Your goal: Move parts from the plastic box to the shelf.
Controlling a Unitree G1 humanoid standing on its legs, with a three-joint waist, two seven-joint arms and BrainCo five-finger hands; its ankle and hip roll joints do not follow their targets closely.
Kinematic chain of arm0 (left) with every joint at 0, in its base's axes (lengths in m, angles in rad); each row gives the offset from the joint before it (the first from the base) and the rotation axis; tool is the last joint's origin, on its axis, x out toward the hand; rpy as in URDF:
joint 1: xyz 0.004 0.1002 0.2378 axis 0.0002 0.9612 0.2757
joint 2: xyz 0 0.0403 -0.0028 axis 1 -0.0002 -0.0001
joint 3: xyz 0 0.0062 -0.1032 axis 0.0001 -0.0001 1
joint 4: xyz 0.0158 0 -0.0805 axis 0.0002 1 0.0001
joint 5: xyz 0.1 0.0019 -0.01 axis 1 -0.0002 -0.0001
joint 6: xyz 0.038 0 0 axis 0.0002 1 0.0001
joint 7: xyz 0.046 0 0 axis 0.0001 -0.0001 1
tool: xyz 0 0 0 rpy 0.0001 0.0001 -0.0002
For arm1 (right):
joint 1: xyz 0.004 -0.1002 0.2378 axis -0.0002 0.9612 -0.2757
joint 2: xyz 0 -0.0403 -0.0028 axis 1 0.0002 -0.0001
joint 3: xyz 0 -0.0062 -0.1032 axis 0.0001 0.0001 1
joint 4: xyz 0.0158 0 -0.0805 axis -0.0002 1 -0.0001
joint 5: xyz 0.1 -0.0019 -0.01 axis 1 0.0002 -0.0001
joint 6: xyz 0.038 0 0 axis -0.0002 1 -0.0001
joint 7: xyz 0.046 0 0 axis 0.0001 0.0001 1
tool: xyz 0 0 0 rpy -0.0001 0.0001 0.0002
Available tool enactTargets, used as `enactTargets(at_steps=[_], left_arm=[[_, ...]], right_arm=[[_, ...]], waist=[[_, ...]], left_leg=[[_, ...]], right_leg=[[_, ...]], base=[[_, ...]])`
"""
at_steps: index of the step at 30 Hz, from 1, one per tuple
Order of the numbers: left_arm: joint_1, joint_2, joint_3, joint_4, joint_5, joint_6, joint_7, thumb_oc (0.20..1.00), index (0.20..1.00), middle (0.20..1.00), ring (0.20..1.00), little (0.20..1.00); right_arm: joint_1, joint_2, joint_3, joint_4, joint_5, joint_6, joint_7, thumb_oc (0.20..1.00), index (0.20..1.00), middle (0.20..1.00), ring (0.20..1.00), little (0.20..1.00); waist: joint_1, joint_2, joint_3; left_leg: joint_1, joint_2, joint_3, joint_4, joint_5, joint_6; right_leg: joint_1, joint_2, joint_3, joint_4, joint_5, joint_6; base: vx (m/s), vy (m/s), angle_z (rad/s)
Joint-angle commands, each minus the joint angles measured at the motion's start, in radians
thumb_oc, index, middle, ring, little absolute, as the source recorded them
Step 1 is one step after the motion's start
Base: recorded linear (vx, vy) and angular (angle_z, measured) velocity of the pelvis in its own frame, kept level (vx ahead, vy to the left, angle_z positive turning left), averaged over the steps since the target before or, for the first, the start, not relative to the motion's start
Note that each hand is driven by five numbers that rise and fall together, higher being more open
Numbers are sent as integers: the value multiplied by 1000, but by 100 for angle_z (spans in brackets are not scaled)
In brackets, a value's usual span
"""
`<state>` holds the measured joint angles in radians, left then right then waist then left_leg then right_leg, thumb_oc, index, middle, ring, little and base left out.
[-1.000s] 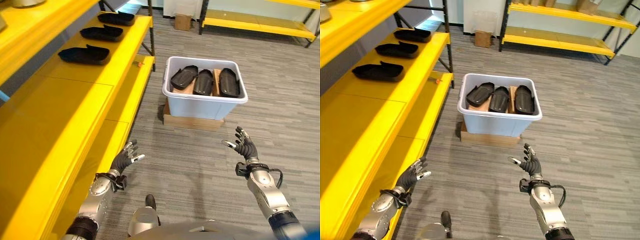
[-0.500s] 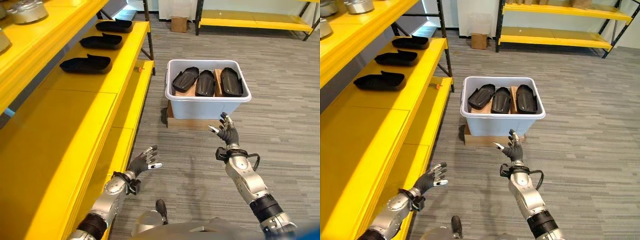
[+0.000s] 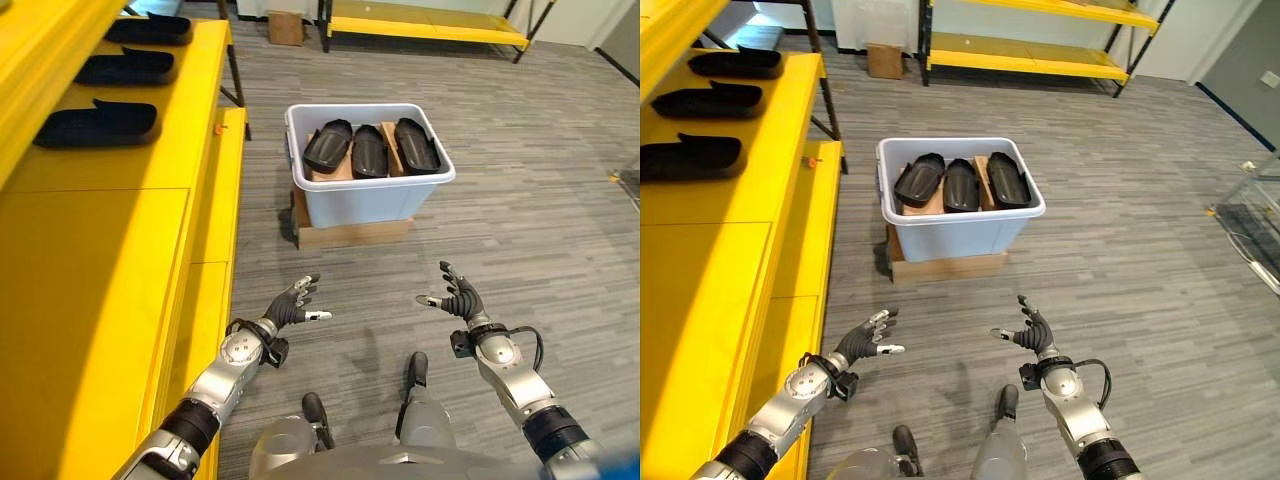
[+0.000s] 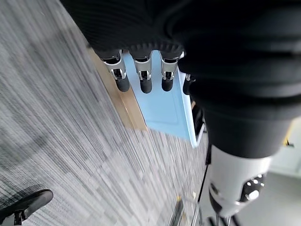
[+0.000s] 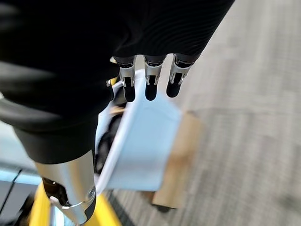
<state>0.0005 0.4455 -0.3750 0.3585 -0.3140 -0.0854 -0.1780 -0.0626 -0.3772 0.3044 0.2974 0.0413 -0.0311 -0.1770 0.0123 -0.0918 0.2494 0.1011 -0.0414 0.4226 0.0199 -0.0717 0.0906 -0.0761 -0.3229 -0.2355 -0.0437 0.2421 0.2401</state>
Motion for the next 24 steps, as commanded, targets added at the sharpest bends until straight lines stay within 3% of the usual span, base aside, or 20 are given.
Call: enactTargets(at_steps=[1,9,11,13,17,19,20,21,22,23,24], left_arm=[[4,-1,-23,-110,52,-69,11,1000,1000,1000,1000,1000],[7,-26,-34,-76,56,-105,77,1000,1000,1000,1000,1000],[12,-41,-30,-66,59,-110,81,1000,1000,1000,1000,1000],[20,-47,-32,-61,63,-119,97,1000,1000,1000,1000,1000],[31,-48,-17,-59,22,-148,127,1000,1000,1000,1000,1000],[38,-49,1,-52,-5,-164,145,1000,1000,1000,1000,1000],[52,-47,31,-40,-2,-182,147,1000,1000,1000,1000,1000],[71,-40,60,-39,1,-186,151,1000,1000,1000,1000,1000],[72,-39,62,-39,0,-186,152,1000,1000,1000,1000,1000],[87,-40,84,-24,5,-173,171,1000,1000,1000,1000,1000],[90,-39,87,-20,8,-165,182,1000,1000,1000,1000,1000]], right_arm=[[-69,-67,-10,-47,-44,-76,-43,1000,1000,1000,1000,1000],[-82,-113,-15,-45,-76,-128,-113,1000,1000,1000,1000,1000],[-71,-114,-30,-46,-95,-144,-138,1000,1000,1000,1000,1000],[-65,-119,-39,-45,-94,-154,-162,1000,1000,1000,1000,1000],[-51,-132,-71,-57,-82,-164,-170,1000,1000,1000,1000,1000],[-40,-144,-86,-72,-65,-167,-152,1000,1000,1000,1000,1000],[-39,-145,-87,-63,-53,-180,-143,1000,1000,1000,1000,1000],[-45,-149,-89,-62,-28,-176,-129,1000,1000,1000,1000,1000],[-45,-149,-90,-63,-28,-175,-128,1000,1000,1000,1000,1000],[-23,-150,-98,-85,-3,-147,-119,1000,1000,1000,1000,1000],[-16,-150,-100,-89,6,-142,-118,1000,1000,1000,1000,1000]], waist=[[19,8,-16],[-23,21,-25],[-33,19,-27],[-39,28,-31],[-49,28,-37],[-46,29,-41],[-20,38,-30],[-2,43,-14],[-2,44,-12],[0,66,2],[1,72,5]], left_leg=[[79,149,-143,18,-44,-83],[55,267,-94,162,-74,-135],[33,292,-60,215,-59,-141],[32,305,-60,250,-63,-157],[14,333,6,346,-23,-179],[-17,329,-3,408,-6,-186],[-87,254,-92,410,-20,-168],[-114,195,-96,301,4,-147],[-116,195,-92,283,13,-150],[-148,206,-55,117,111,-174],[-154,211,-49,82,139,-180]], right_leg=[[27,45,-10,110,-96,-30],[41,132,-19,229,-267,-130],[61,159,-29,224,-280,-166],[81,179,-32,226,-309,-170],[105,208,-64,191,-325,-201],[103,225,-73,176,-329,-218],[106,248,-45,166,-327,-218],[112,254,-30,148,-305,-215],[116,255,-30,145,-305,-214],[160,261,-26,127,-311,-205],[170,262,-26,126,-314,-204]], base=[[365,-175,31],[365,-190,22],[350,-229,18],[291,-181,15],[206,-174,19],[204,-138,43],[172,18,5],[161,46,-15],[224,219,-38],[207,196,-21],[319,286,-17]])
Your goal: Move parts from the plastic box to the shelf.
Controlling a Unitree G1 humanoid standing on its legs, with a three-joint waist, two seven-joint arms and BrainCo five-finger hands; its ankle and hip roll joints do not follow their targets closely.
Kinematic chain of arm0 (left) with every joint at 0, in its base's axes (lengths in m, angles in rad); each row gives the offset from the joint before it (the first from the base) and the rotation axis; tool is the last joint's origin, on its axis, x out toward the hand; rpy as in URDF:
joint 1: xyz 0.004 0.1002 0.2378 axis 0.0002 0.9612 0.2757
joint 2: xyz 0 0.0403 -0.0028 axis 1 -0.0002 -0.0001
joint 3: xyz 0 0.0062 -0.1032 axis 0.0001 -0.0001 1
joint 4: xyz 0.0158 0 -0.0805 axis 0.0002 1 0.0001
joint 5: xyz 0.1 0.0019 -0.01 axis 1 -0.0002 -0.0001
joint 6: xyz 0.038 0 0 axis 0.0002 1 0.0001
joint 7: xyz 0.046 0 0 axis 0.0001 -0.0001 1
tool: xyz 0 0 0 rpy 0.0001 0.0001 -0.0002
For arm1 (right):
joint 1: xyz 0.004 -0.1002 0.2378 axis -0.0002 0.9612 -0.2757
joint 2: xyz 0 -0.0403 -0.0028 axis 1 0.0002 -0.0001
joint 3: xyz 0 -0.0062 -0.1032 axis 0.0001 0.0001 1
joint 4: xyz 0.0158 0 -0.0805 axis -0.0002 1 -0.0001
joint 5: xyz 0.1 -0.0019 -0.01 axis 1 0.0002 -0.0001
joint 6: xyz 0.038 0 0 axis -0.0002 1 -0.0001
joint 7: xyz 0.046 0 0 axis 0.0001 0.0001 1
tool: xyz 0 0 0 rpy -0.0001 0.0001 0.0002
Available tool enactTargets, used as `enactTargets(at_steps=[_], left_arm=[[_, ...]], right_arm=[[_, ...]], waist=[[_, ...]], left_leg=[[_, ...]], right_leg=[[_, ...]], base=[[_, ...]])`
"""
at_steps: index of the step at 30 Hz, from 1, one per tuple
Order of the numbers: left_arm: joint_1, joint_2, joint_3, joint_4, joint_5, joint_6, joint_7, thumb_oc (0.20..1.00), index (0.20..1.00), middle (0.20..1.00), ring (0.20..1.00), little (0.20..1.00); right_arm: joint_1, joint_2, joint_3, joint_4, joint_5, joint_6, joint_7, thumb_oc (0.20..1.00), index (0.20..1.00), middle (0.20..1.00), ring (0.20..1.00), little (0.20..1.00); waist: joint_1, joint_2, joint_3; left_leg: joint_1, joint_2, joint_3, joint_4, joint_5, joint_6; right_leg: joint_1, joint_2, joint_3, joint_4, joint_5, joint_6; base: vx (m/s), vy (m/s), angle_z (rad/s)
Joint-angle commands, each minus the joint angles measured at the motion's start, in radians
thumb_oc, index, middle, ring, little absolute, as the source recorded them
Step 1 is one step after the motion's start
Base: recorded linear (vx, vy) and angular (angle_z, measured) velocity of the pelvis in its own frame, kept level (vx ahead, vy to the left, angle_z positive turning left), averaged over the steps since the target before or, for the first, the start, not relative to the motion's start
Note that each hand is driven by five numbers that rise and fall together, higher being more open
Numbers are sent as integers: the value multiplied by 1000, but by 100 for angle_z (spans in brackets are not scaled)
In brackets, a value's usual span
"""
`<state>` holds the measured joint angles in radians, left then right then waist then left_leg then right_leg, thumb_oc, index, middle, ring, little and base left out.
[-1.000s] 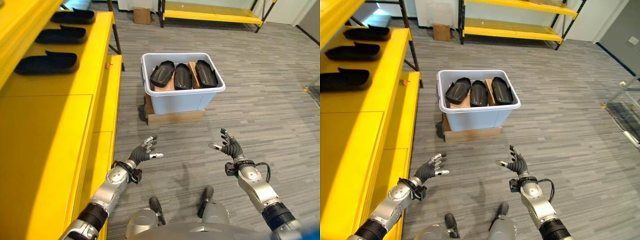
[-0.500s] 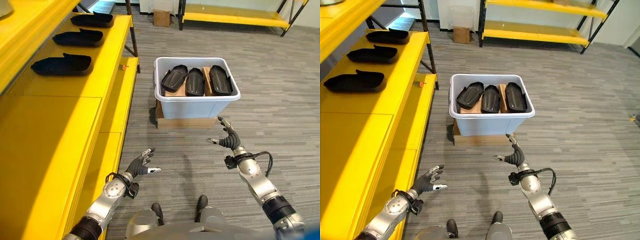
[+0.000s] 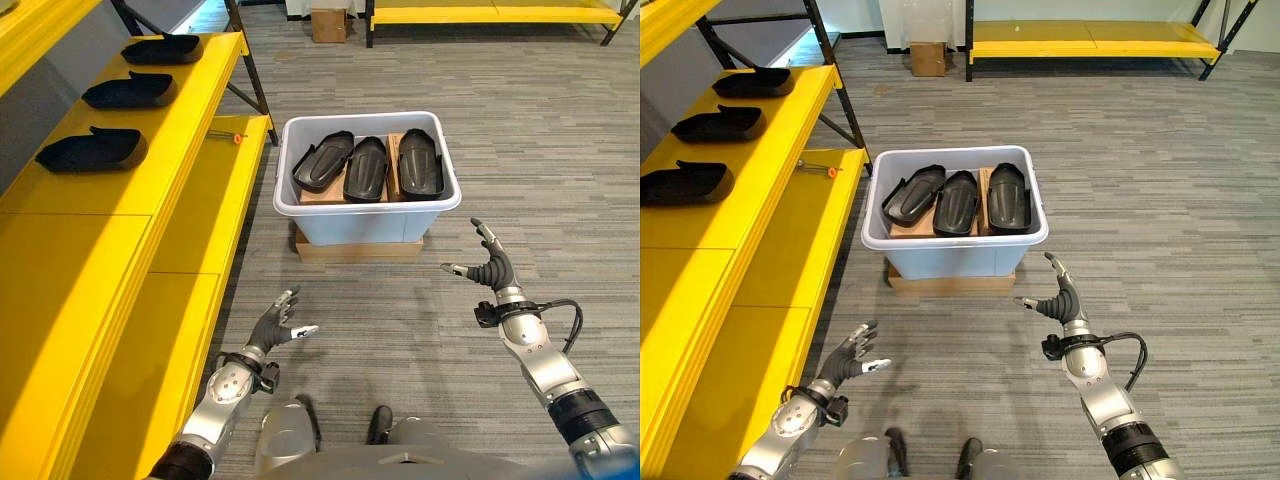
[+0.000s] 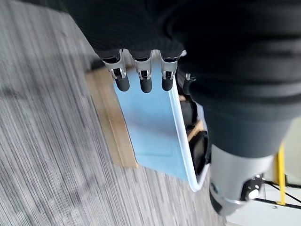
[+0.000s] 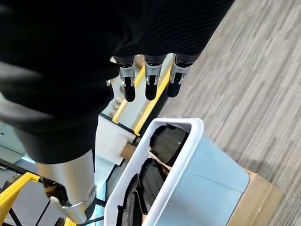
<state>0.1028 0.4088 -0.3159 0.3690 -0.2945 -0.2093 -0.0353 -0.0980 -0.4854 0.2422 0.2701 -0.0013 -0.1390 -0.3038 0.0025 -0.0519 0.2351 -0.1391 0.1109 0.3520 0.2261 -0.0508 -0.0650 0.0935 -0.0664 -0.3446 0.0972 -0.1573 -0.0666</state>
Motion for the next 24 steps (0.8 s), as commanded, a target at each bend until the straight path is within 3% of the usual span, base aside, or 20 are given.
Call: enactTargets(at_steps=[1,2,3,5,8,10,15,18,21,23,24], left_arm=[[-5,-2,35,-18,-16,-42,59,1000,1000,1000,1000,1000],[2,-8,46,1,-26,-51,60,1000,1000,1000,1000,1000],[4,-11,49,6,-27,-54,62,1000,1000,1000,1000,1000],[26,-27,88,31,-42,-90,77,1000,1000,1000,1000,1000],[24,-25,101,30,-86,-68,22,1000,1000,1000,1000,1000],[15,-19,93,50,-31,-83,8,1000,1000,1000,1000,1000],[-20,11,47,67,76,-138,2,1000,1000,1000,1000,1000],[-30,43,22,46,119,-145,-14,1000,1000,1000,1000,1000],[-31,48,1,38,99,-141,-18,1000,1000,1000,1000,1000],[-28,34,-11,44,1,-125,-58,1000,1000,1000,1000,1000],[-28,23,-14,55,-20,-125,-80,1000,1000,1000,1000,1000]], right_arm=[[33,-38,-39,-70,73,-27,13,1000,1000,1000,1000,1000],[45,-30,-31,-76,74,-29,12,1000,1000,1000,1000,1000],[46,-28,-28,-77,75,-29,14,1000,1000,1000,1000,1000],[31,0,8,-60,102,-35,54,1000,1000,1000,1000,1000],[49,21,13,-90,186,6,60,1000,1000,1000,1000,1000],[57,32,20,-130,176,-19,83,1000,1000,1000,1000,1000],[26,50,52,-156,220,2,30,1000,1000,1000,1000,1000],[6,71,52,-155,228,-36,-22,1000,1000,1000,1000,1000],[-33,79,60,-160,111,-59,-79,1000,1000,1000,1000,1000],[-67,69,74,-181,7,-97,-91,1000,1000,1000,1000,1000],[-83,61,84,-210,-27,-106,-95,1000,1000,1000,1000,1000]], waist=[[17,45,26],[29,55,35],[33,55,37],[67,67,46],[63,58,47],[63,42,36],[90,32,12],[105,27,-8],[120,27,-26],[133,22,-36],[140,12,-46]], left_leg=[[61,75,14,-186,189,-39],[20,94,-15,-232,251,-51],[9,97,-28,-234,253,-52],[-37,99,-135,-194,233,-42],[8,98,-84,-152,191,-27],[36,80,-64,-131,146,-10],[44,10,-95,-135,103,24],[48,-31,-116,-126,71,52],[43,-64,-139,-93,34,76],[43,-85,-136,-70,5,96],[46,-104,-128,-72,-10,114]], right_leg=[[21,11,90,-11,74,103],[35,11,99,8,57,100],[36,9,101,15,52,99],[17,11,142,92,2,93],[29,-3,112,121,-26,95],[34,-19,92,119,-26,102],[29,-33,95,126,-34,111],[30,-36,106,142,-44,119],[32,-43,113,167,-50,122],[42,-51,107,201,-55,129],[46,-58,97,234,-31,144]], base=[[276,239,-8],[258,228,-12],[262,314,-38],[249,339,-65],[237,232,-127],[211,243,2],[141,195,13],[132,186,12],[143,233,12],[112,227,-9],[78,201,-11]])
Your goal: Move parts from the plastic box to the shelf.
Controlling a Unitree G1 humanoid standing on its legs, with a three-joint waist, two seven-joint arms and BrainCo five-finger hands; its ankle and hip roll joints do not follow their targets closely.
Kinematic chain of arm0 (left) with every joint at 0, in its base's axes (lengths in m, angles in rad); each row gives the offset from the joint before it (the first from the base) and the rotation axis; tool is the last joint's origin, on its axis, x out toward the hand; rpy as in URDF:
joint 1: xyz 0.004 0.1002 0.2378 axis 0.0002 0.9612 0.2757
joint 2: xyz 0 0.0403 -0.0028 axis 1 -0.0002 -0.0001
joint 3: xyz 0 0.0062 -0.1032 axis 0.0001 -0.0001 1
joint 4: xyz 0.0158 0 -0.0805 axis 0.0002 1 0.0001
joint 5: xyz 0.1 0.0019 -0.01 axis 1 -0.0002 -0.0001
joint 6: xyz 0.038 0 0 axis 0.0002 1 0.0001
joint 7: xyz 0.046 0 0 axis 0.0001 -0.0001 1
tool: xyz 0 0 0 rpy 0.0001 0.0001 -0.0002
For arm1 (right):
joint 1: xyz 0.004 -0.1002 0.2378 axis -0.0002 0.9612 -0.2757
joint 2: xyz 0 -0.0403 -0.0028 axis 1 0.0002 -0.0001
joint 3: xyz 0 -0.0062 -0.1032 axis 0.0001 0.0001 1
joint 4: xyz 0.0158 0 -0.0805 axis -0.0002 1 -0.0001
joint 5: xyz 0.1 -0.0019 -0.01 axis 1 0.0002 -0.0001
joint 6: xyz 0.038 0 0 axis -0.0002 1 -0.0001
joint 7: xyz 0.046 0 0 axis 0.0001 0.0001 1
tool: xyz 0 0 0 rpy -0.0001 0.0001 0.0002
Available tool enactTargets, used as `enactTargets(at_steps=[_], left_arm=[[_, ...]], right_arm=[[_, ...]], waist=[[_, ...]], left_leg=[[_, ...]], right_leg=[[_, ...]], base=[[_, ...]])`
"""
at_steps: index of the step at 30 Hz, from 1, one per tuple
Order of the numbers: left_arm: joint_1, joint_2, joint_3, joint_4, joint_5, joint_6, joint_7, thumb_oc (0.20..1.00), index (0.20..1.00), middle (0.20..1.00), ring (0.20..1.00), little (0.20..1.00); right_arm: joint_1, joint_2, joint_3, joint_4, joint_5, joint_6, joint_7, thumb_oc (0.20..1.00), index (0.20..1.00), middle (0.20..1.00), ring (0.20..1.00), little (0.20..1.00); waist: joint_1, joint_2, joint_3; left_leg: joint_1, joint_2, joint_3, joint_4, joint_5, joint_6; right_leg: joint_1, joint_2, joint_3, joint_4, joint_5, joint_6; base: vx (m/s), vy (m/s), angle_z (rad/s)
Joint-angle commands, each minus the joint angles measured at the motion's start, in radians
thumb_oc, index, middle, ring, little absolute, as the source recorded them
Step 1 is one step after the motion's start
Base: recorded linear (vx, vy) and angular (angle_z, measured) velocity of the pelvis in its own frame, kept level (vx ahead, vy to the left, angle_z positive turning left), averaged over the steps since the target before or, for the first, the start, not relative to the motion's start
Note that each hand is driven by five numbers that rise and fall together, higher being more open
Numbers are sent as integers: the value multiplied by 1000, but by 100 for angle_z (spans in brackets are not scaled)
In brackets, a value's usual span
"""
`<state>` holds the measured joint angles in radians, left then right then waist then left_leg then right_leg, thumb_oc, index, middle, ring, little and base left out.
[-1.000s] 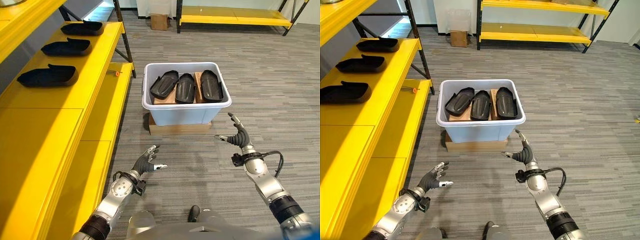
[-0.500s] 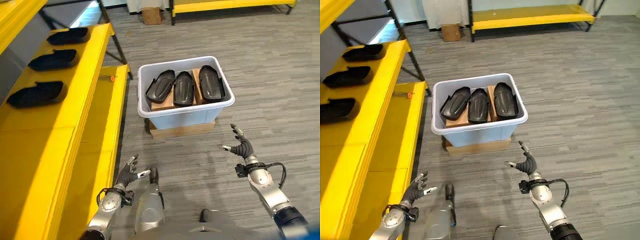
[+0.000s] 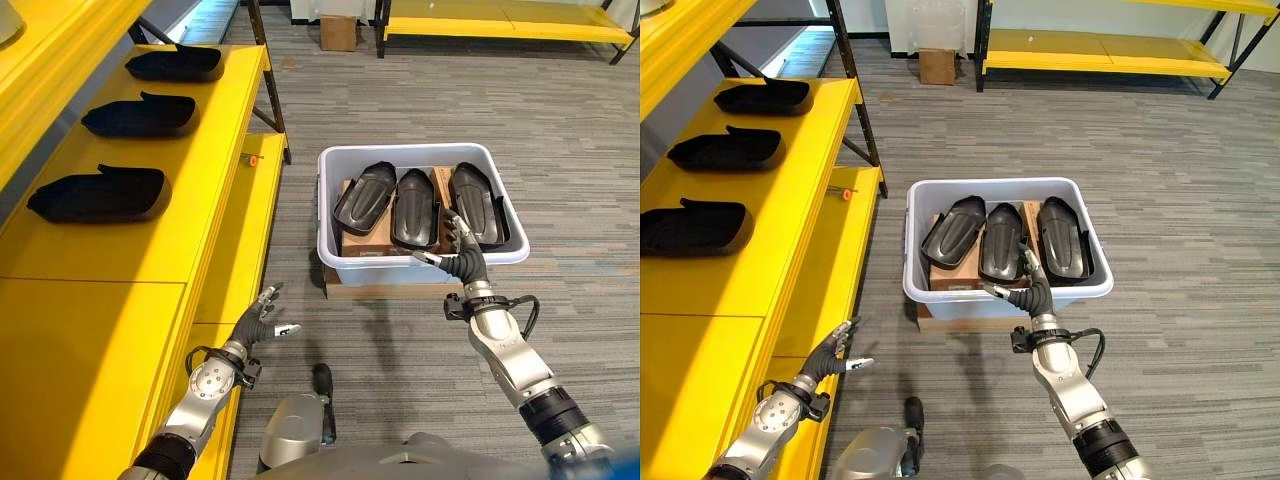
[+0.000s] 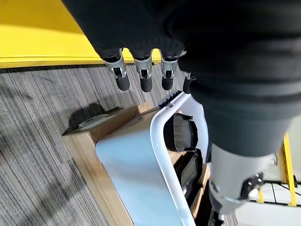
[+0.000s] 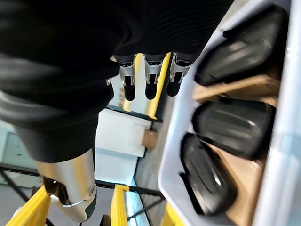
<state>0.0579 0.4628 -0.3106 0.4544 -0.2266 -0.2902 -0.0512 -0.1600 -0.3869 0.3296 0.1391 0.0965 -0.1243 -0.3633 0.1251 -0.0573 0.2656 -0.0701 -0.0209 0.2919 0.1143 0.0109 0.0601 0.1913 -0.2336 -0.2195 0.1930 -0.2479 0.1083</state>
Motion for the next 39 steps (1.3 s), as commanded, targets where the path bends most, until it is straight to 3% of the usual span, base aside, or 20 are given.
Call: enactTargets(at_steps=[1,2,4,5,7,8,9,10,11,12,13,15,17,20,27,32,35,37,39], left_arm=[[14,-37,-26,-20,-76,-57,-73,1000,1000,1000,1000,1000],[13,-37,-26,-19,-76,-57,-73,1000,1000,1000,1000,1000],[6,-50,-39,-8,-69,-65,-84,1000,1000,1000,1000,1000],[11,-56,-43,-12,-57,-67,-76,1000,1000,1000,1000,1000],[16,-60,-43,-18,-65,-62,-61,1000,1000,1000,1000,1000],[0,-60,-37,-32,-83,-38,-31,1000,1000,1000,1000,1000],[-10,-57,-37,-43,-90,-26,-8,1000,1000,1000,1000,1000],[-17,-52,-42,-51,-97,-20,4,1000,1000,1000,1000,1000],[-24,-43,-50,-63,-99,-14,21,1000,1000,1000,1000,1000],[-24,-38,-57,-72,-92,-12,30,1000,1000,1000,1000,1000],[-16,-24,-63,-83,-57,-22,33,1000,1000,1000,1000,1000],[-5,-18,-65,-80,-26,-37,25,1000,1000,1000,1000,1000],[22,-15,-61,-84,-55,-38,11,1000,1000,1000,1000,1000],[62,-13,-42,-94,-75,-62,-9,1000,1000,1000,1000,1000],[82,-20,-20,-148,-138,-198,16,1000,1000,1000,1000,1000],[56,-19,-1,-255,-120,-259,165,1000,1000,1000,1000,1000],[25,-6,23,-303,-10,-267,351,1000,1000,1000,1000,1000],[9,3,35,-330,1,-269,378,1000,1000,1000,1000,1000],[-3,0,38,-357,-19,-253,371,1000,1000,1000,1000,1000]], right_arm=[[-29,-44,0,-103,-140,-113,-37,1000,1000,1000,1000,1000],[-30,-44,0,-103,-140,-113,-37,1000,1000,1000,1000,1000],[-46,-54,9,-140,-108,-74,-45,1000,1000,1000,1000,1000],[-51,-51,18,-146,-97,-60,-45,1000,1000,1000,1000,1000],[-49,-48,19,-144,-92,-62,-25,1000,1000,1000,1000,1000],[-40,-46,15,-143,-92,-88,12,1000,1000,1000,1000,1000],[-33,-46,12,-156,-95,-92,29,1000,1000,1000,1000,1000],[-32,-46,13,-162,-93,-91,33,1000,1000,1000,1000,1000],[-33,-44,15,-168,-87,-87,44,1000,1000,1000,1000,1000],[-35,-40,19,-167,-61,-99,57,1000,1000,1000,1000,1000],[-30,-32,17,-176,-10,-134,92,1000,1000,1000,1000,1000],[-17,-39,7,-188,-8,-134,116,1000,1000,1000,1000,1000],[7,-56,-8,-209,-5,-93,163,1000,1000,1000,1000,1000],[24,-95,-6,-232,6,-27,155,1000,1000,1000,1000,1000],[24,-120,-13,-168,31,-77,112,1000,1000,1000,1000,1000],[10,-116,-17,-122,-2,-84,55,1000,1000,1000,1000,1000],[-17,-97,-15,-86,-4,-181,-29,1000,1000,1000,1000,1000],[-29,-81,-18,-77,-20,-223,-60,1000,1000,1000,1000,1000],[-56,-66,-14,-57,-7,-203,-61,1000,1000,1000,1000,1000]], waist=[[20,9,-84],[21,11,-87],[21,-9,-95],[12,-1,-97],[2,10,-98],[-18,15,-86],[-32,15,-72],[-39,11,-63],[-48,2,-47],[-51,-1,-36],[-52,1,-21],[-54,4,-21],[-56,9,-20],[-55,17,-21],[-67,35,0],[-67,43,6],[-62,49,16],[-59,56,17],[-56,68,26]], left_leg=[[-18,12,-64,32,-81,3],[-21,15,-64,30,-77,3],[1,-26,-61,12,-108,43],[30,-25,-56,-6,-116,59],[62,-15,-36,-25,-116,57],[105,11,-26,-49,-113,21],[127,26,-30,-56,-118,4],[135,33,-34,-56,-126,-4],[148,37,-47,-52,-148,-7],[158,43,-61,-49,-165,-8],[168,70,-74,-48,-173,-17],[168,84,-81,-47,-164,-29],[174,97,-79,-36,-149,-51],[164,126,-67,-31,-125,-85],[133,187,-57,-9,-89,-123],[101,192,-65,34,-89,-132],[85,192,-78,50,-89,-136],[68,188,-93,62,-82,-136],[51,180,-101,85,-83,-136]], right_leg=[[-59,106,-34,176,87,-15],[-62,108,-34,174,90,-16],[-113,110,-32,355,181,40],[-187,106,-30,462,228,61],[-244,82,-39,466,222,55],[-282,43,-57,220,223,38],[-296,19,-52,99,275,44],[-308,1,-40,31,314,54],[-342,-44,1,-28,402,76],[-361,-68,40,-49,451,85],[-366,-79,64,-71,444,98],[-337,-76,48,-102,413,103],[-286,-63,21,-114,374,103],[-263,-39,-17,-102,326,74],[-275,33,-62,-48,247,-4],[-273,57,-63,-35,219,-34],[-274,68,-59,-30,208,-44],[-287,70,-55,-19,197,-49],[-304,65,-52,0,188,-58]], base=[[37,133,-5],[41,146,2],[79,179,0],[102,136,1],[154,-2,-11],[228,-209,-40],[220,-284,-44],[197,-273,-24],[193,-246,-6],[294,-338,7],[199,-234,14],[315,-241,46],[403,-238,62],[278,-170,54],[170,-221,28],[64,-112,-2],[14,-134,0],[15,-114,1],[-46,-60,-2]])
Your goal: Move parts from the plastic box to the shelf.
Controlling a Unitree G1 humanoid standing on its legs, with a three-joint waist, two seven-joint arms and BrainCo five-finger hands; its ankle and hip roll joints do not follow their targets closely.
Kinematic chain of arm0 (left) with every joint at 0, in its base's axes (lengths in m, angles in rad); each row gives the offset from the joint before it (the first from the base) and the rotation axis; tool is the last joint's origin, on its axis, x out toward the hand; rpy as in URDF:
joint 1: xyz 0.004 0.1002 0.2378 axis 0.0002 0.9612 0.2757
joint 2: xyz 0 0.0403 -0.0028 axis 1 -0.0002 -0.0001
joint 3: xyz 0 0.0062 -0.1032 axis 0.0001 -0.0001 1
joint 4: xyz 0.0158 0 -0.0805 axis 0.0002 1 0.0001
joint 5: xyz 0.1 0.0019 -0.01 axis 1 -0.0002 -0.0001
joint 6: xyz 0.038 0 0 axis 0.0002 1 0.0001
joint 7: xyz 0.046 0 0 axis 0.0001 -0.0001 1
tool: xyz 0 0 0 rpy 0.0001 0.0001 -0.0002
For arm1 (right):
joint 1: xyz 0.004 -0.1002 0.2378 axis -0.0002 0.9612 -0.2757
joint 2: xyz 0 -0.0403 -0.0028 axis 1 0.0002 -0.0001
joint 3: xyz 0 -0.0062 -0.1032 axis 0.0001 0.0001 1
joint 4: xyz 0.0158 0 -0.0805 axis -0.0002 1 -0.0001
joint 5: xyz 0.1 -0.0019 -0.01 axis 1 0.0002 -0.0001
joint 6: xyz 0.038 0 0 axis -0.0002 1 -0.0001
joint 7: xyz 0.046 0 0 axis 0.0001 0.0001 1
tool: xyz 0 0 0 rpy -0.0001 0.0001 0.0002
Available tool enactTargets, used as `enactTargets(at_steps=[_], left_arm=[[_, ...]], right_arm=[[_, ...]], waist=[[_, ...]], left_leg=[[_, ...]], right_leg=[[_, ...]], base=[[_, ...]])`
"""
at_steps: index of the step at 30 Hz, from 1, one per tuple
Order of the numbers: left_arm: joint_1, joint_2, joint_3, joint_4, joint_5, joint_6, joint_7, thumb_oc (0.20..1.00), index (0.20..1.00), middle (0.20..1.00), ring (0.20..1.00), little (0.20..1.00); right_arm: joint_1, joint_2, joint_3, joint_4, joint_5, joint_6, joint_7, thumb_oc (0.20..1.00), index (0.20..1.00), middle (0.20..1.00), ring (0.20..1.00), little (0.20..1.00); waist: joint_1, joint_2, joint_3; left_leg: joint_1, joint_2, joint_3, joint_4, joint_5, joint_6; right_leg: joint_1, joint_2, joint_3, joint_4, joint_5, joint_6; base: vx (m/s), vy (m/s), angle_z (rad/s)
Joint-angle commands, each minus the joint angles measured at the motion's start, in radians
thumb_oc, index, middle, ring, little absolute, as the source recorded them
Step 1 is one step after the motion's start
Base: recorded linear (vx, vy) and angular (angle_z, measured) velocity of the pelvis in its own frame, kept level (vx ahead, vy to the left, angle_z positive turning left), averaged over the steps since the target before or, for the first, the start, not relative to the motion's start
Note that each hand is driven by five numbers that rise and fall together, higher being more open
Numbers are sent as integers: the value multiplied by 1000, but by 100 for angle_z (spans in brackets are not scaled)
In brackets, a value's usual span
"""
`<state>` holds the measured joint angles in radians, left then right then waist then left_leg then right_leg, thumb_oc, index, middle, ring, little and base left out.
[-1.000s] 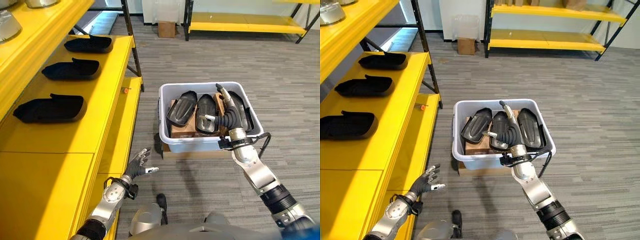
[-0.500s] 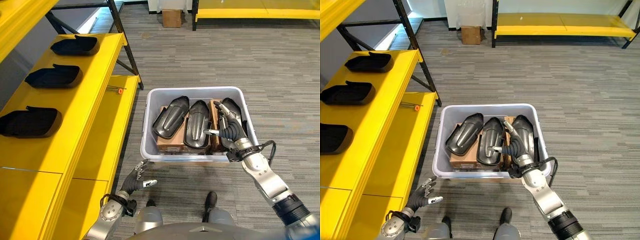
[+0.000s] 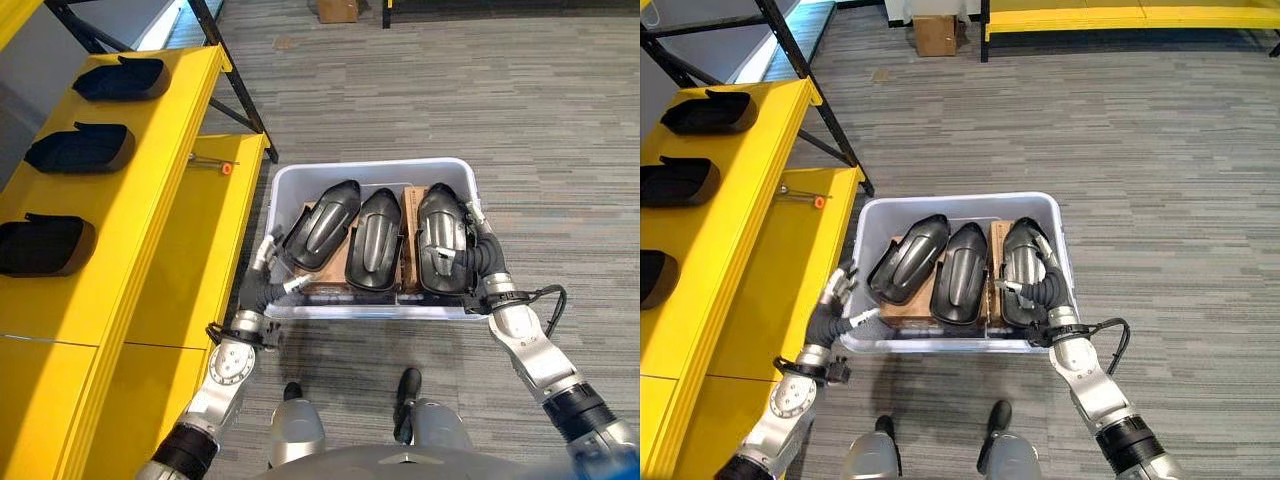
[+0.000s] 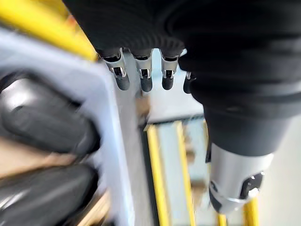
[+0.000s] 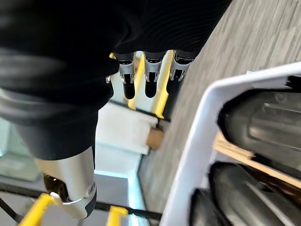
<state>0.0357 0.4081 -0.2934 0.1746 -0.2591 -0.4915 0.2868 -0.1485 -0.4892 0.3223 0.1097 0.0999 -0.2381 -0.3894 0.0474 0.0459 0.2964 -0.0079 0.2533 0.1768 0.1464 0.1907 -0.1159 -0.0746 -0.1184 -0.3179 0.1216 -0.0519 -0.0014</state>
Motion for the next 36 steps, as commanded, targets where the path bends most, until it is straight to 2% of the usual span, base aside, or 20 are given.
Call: enactTargets(at_steps=[1,4,5,6,7,8,11,12,13,14,16,17,22,25,26,27,29,32,33,36], left_arm=[[13,51,18,-80,5,-49,41,1000,1000,1000,1000,1000],[-12,49,16,-93,-24,-55,59,1000,1000,1000,1000,1000],[-27,34,15,-81,-7,-51,87,1000,1000,1000,1000,1000],[-32,33,12,-80,7,-52,92,1000,1000,1000,1000,1000],[-42,31,-2,-79,42,-50,114,1000,1000,1000,1000,1000],[-57,22,-17,-68,29,-39,134,1000,1000,1000,1000,1000],[-92,33,-43,-49,27,-14,103,1000,1000,1000,1000,1000],[-84,42,-63,-60,73,-20,103,1000,1000,1000,1000,1000],[-86,62,-64,-73,27,-43,140,1000,1000,1000,1000,1000],[-87,65,-62,-76,21,-45,142,1000,1000,1000,1000,1000],[-101,93,-34,-125,1,-28,138,1000,1000,1000,1000,1000],[-112,110,-25,-151,-20,-28,140,1000,1000,1000,1000,1000],[-141,120,1,-202,-31,-3,141,1000,1000,1000,1000,1000],[-164,119,8,-236,-16,27,128,1000,1000,1000,1000,1000],[-168,118,7,-240,-11,27,129,1000,1000,1000,1000,1000],[-184,121,8,-281,-2,-4,114,1000,1000,1000,1000,1000],[-194,126,11,-317,8,9,100,1000,1000,1000,1000,1000],[-223,138,12,-331,7,35,94,1000,1000,1000,1000,1000],[-237,134,8,-325,-11,58,82,1000,1000,1000,1000,1000],[-253,134,5,-322,1,75,79,1000,1000,1000,1000,1000]], right_arm=[[-85,42,-3,-14,-17,-90,-37,1000,1000,1000,1000,1000],[-123,63,13,17,-27,-65,-25,1000,1000,1000,1000,1000],[-146,72,29,42,-22,-74,-65,1000,1000,1000,1000,1000],[-147,75,31,43,-29,-84,-83,1000,1000,1000,1000,1000],[-146,80,34,48,-35,-92,-105,1000,1000,1000,1000,1000],[-155,80,31,87,-35,-93,-103,1000,1000,1000,1000,1000],[-177,78,22,125,-51,-97,-147,1000,1000,1000,1000,1000],[-165,69,2,142,-104,-101,-234,1000,1000,1000,1000,1000],[-179,62,-9,151,-120,-88,-281,1000,1000,1000,1000,1000],[-182,63,-11,154,-121,-87,-287,1000,1000,1000,1000,1000],[-231,70,-52,211,-146,-62,-419,1000,1000,1000,1000,1000],[-247,67,-85,234,-149,-57,-436,1000,1000,1000,1000,1000],[-286,65,-114,251,-141,-25,-443,1000,1000,1000,1000,1000],[-332,63,-131,268,-148,-15,-490,1000,1000,1000,1000,1000],[-348,65,-132,275,-147,-12,-502,1000,1000,1000,1000,1000],[-390,57,-138,279,-153,13,-538,1000,1000,1000,1000,1000],[-427,41,-161,311,-175,16,-581,1000,1000,1000,1000,1000],[-473,21,-187,343,-185,41,-576,1000,1000,1000,1000,1000],[-496,10,-188,368,-141,58,-571,1000,1000,1000,1000,1000],[-518,3,-191,399,-115,58,-558,1000,1000,1000,1000,1000]], waist=[[21,-30,2],[19,-17,25],[7,-3,34],[1,2,33],[-8,14,38],[-8,22,50],[-7,23,70],[-5,29,86],[1,32,104],[2,32,107],[23,34,146],[33,35,164],[58,38,201],[82,36,224],[88,35,224],[99,32,224],[109,33,224],[114,31,224],[116,31,224],[117,28,224]], left_leg=[[-20,-94,18,60,-260,40],[-66,-82,2,98,-214,30],[-51,-33,37,-1,-161,11],[-47,-13,54,-30,-138,3],[-56,41,77,-71,-48,-22],[-70,52,47,-85,-47,-14],[-78,8,31,-93,-125,-7],[-88,-23,33,-69,-151,3],[-106,-44,26,-57,-165,15],[-109,-47,24,-56,-167,17],[-141,-68,1,-25,-188,35],[-160,-78,-13,-13,-197,42],[-205,-91,-34,5,-199,53],[-263,-99,-50,26,-194,55],[-281,-100,-51,30,-192,55],[-312,-100,-49,34,-188,56],[-333,-101,-51,44,-187,57],[-357,-99,-51,62,-189,54],[-361,-98,-49,68,-191,53],[-377,-95,-47,75,-192,51]], right_leg=[[-48,-51,47,79,-12,47],[-80,-48,52,94,-23,33],[-94,-46,47,95,-23,34],[-96,-49,42,95,-23,37],[-91,-52,38,94,-27,38],[-95,-70,58,125,-50,38],[-129,-94,70,152,-39,53],[-128,-98,79,152,-29,61],[-148,-109,92,151,-12,77],[-151,-110,94,151,-10,79],[-170,-123,102,156,3,92],[-184,-129,101,167,4,99],[-208,-138,87,187,1,104],[-234,-137,68,195,-2,103],[-246,-137,66,196,-2,103],[-264,-134,56,191,-2,101],[-280,-129,53,196,-2,98],[-295,-128,47,201,-2,98],[-297,-128,45,200,-2,98],[-312,-126,45,202,-1,98]], base=[[-121,-15,-3],[-148,67,5],[-151,229,5],[-96,319,14],[-26,427,22],[-42,468,36],[-89,342,-3],[-57,271,-34],[-65,234,-29],[-91,143,13],[-89,97,1],[-94,58,14],[-58,-11,14],[-58,-74,8],[-58,-108,20],[-37,-78,13],[-20,-74,-6],[-4,-20,-1],[10,-9,-4],[-1,-13,-3]])
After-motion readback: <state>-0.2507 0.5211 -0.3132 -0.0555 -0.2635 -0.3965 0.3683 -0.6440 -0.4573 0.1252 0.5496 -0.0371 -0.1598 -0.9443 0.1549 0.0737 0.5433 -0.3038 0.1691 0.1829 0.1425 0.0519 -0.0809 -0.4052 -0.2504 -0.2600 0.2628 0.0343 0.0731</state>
